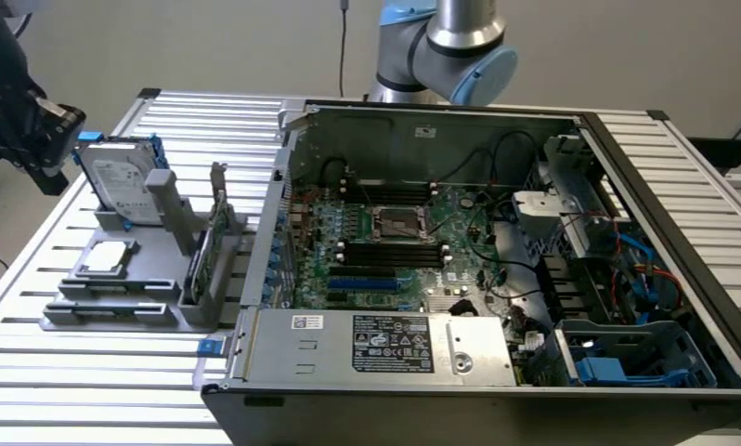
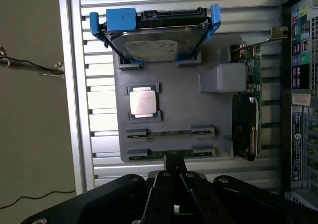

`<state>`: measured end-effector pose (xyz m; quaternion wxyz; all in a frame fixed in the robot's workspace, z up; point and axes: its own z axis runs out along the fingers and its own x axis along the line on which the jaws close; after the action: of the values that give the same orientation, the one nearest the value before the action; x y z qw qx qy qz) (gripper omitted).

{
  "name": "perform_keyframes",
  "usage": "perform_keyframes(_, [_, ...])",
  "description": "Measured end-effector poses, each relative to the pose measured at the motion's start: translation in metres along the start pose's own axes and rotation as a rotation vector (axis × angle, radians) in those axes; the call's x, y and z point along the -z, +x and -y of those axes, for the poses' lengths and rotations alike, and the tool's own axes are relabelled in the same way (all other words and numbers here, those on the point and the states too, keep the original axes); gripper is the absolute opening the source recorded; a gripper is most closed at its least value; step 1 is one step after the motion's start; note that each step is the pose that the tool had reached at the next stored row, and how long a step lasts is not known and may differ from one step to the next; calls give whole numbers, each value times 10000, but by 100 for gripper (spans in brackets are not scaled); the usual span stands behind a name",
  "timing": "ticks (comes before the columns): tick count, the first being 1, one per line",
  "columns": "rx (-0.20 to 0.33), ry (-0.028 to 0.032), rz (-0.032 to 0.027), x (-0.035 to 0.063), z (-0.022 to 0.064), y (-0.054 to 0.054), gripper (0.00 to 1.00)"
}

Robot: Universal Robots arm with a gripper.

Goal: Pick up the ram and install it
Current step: 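Reach for the ram, then pick up the ram and move it above insertion slot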

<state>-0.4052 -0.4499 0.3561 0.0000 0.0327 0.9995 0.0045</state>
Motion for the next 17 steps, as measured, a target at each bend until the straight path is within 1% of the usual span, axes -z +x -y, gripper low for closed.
perform_keyframes(17, [1, -1, 0, 0, 0, 0, 11])
